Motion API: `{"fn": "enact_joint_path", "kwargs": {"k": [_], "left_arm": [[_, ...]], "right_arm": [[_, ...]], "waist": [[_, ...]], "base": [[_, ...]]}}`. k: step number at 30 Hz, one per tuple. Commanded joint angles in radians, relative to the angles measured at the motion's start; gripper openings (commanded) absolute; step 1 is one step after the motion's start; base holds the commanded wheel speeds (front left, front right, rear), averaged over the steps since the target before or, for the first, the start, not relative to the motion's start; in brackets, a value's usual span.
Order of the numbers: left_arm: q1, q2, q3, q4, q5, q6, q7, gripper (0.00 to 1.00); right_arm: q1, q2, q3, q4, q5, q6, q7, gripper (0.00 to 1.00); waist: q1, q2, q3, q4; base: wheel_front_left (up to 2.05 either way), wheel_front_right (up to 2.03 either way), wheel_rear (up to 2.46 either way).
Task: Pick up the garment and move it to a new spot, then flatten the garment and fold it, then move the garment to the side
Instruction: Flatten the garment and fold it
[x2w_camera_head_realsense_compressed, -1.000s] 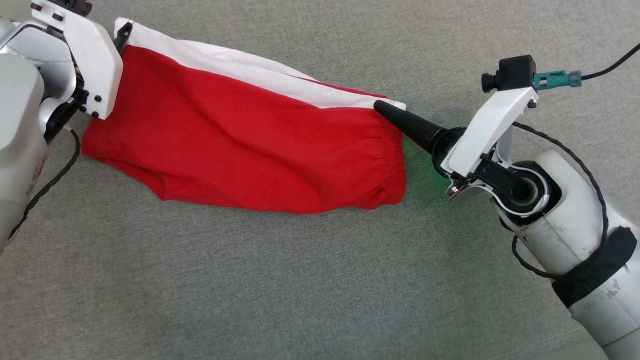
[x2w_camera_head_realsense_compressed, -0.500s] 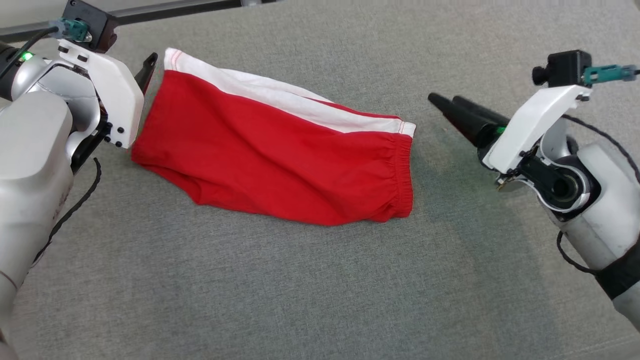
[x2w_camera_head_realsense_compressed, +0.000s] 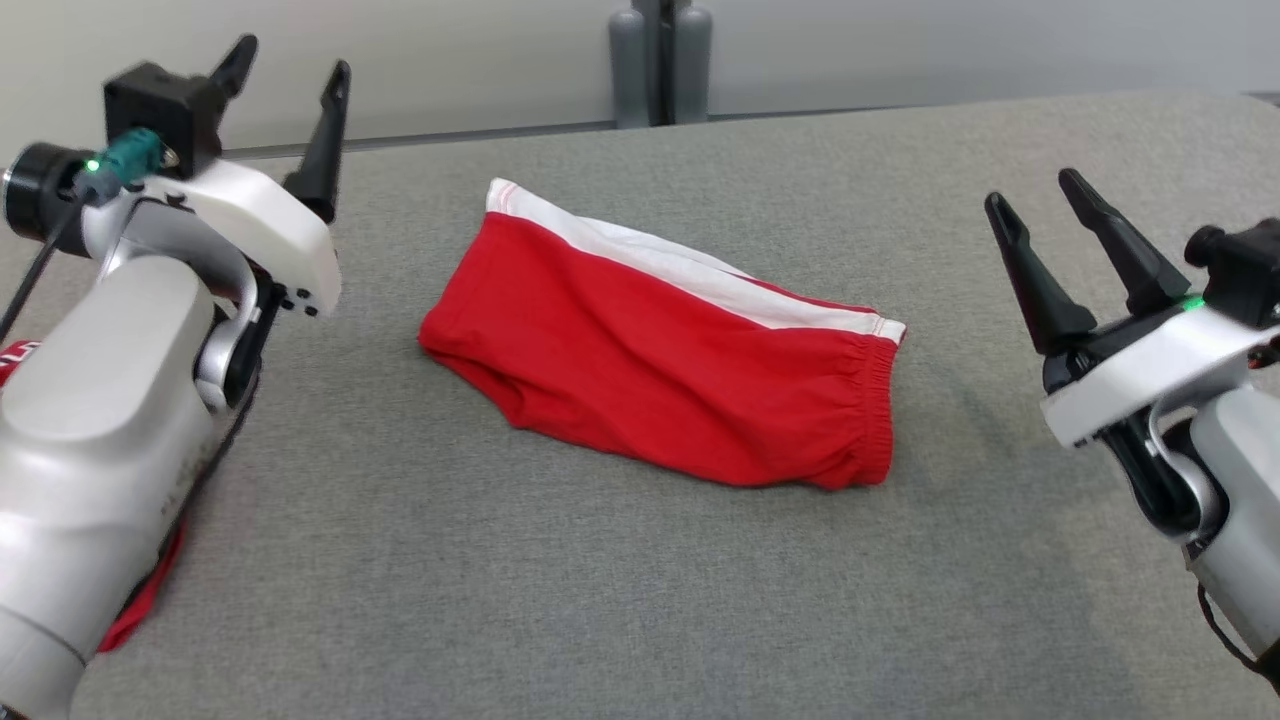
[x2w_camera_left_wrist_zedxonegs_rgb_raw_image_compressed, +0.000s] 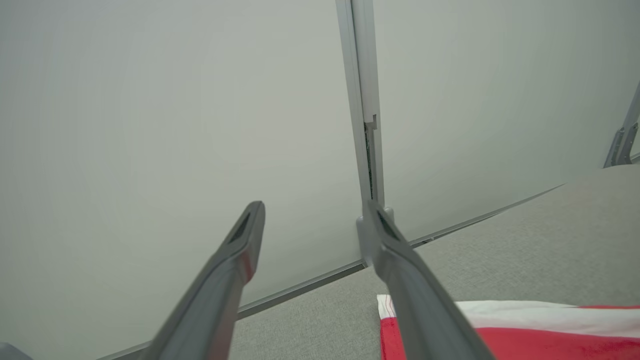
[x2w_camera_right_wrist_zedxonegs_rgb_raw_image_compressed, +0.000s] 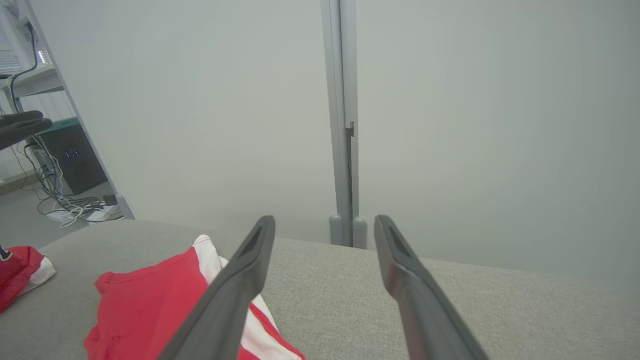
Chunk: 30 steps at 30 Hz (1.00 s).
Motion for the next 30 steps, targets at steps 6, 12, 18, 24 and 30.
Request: {"fn": "enact_joint_path", "kwargs": {"k": [6, 12, 18, 24, 30], "left_arm": [[0.283, 0.03, 0.169, -0.366, 0.127, 0.161, -0.005, 1.0], [0.599, -0.002, 0.327, -0.625, 0.257, 0.257, -0.005, 1.0], [0.836, -0.114, 0.483, -0.74, 0.372, 0.213, -0.005, 1.0], [0.957, -0.237, 0.601, -0.75, 0.503, 0.124, -0.005, 1.0], [0.986, -0.307, 0.666, -0.727, 0.618, 0.044, -0.005, 1.0]], "right_arm": [[0.179, 0.055, -0.224, -0.049, -0.279, 0.0, -0.048, 1.0], [0.416, 0.188, -0.449, -0.213, -0.513, 0.0, -0.048, 1.0], [0.557, 0.306, -0.556, -0.265, -0.605, 0.0, -0.048, 1.0], [0.626, 0.371, -0.591, -0.254, -0.637, 0.0, -0.048, 1.0], [0.631, 0.411, -0.614, -0.198, -0.612, 0.0, -0.048, 1.0]], "waist": [[0.0, -0.0001, -0.077, 0.107], [0.0, -0.0001, -0.106, 0.151], [0.0, -0.0001, -0.115, 0.171], [0.0, -0.0001, -0.107, 0.176], [0.0, -0.0001, -0.084, 0.169]], "base": [[0.0, 0.0, 0.0], [0.0, 0.0, 0.0], [0.0, 0.0, 0.0], [0.0, 0.0, 0.0], [0.0, 0.0, 0.0]]}}
